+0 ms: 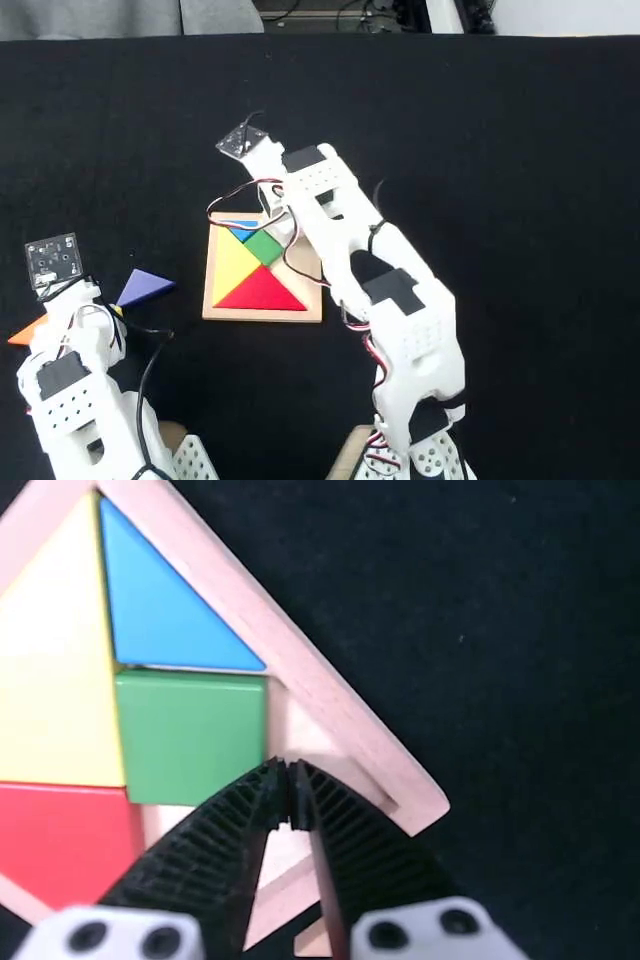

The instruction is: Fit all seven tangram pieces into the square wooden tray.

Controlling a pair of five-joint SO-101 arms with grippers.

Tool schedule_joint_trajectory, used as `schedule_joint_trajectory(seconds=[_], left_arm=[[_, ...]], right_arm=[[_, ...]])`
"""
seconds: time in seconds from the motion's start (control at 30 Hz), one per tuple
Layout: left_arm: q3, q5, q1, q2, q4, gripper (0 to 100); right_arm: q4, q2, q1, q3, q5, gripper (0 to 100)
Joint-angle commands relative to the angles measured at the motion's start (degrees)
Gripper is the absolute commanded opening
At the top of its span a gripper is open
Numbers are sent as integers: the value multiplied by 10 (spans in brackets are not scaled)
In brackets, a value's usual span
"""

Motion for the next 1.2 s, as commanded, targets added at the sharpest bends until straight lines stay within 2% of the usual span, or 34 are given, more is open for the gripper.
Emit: schedule_joint_trajectory(seconds=[0.0,0.2,0.47,0.7,0.9,1.07,1.17], left_arm=[[-2,4,7,-6,-4,166],[-2,4,7,-6,-4,166],[-2,4,7,-6,-4,166],[-2,4,7,-6,-4,166],[-2,4,7,-6,-4,166],[-2,4,7,-6,-4,166],[-2,4,7,-6,-4,166]], right_arm=[[10,-9,-3,-43,0,15],[73,-9,29,-102,-1,15],[148,-4,6,-98,4,15],[99,21,-33,-69,2,15],[93,44,-35,-102,-1,15],[175,-3,-32,-132,4,11],[207,-61,-6,-122,4,11]])
